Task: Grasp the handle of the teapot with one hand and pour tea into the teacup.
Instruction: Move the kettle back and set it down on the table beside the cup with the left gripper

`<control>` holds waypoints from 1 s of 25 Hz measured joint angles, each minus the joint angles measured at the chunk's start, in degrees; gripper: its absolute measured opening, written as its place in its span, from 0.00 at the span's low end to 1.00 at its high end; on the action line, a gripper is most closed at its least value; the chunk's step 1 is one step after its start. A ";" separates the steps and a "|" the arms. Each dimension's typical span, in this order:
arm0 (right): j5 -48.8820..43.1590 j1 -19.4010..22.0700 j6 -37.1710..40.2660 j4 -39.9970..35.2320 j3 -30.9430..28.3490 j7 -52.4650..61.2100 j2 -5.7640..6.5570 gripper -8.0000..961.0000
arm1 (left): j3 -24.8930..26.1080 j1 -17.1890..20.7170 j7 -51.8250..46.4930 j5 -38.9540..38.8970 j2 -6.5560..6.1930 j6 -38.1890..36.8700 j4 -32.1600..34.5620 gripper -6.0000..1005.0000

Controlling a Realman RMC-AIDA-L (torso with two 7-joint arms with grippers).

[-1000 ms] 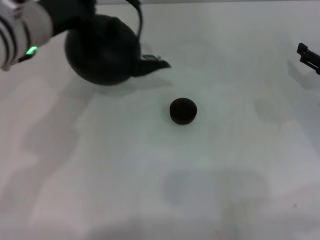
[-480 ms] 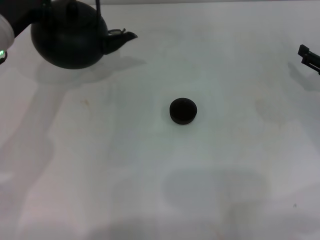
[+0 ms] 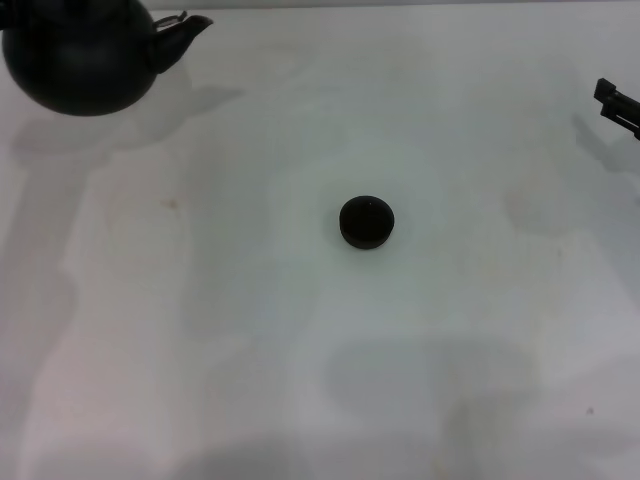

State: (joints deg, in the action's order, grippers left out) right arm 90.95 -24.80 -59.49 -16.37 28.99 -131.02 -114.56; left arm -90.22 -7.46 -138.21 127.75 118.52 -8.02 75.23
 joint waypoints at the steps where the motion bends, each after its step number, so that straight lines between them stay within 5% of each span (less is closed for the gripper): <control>1: 0.00 -0.14 0.14 0.00 0.01 -0.03 -0.04 0.89 | 0.19 0.00 0.07 -0.02 -0.01 0.20 -0.23 0.11; 16: 0.02 -0.89 2.42 0.03 0.02 -0.27 -0.08 0.89 | 2.98 -1.66 0.78 -3.63 0.04 0.75 -3.25 0.11; 25: 0.01 -1.17 2.58 0.03 0.02 -0.28 0.04 0.89 | -2.41 0.36 4.99 -4.50 0.35 0.68 -2.26 0.11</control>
State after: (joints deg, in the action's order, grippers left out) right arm 90.96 -25.97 -56.91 -16.34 29.00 -131.31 -114.52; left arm -92.63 -7.10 -133.22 123.25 118.86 -7.35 72.97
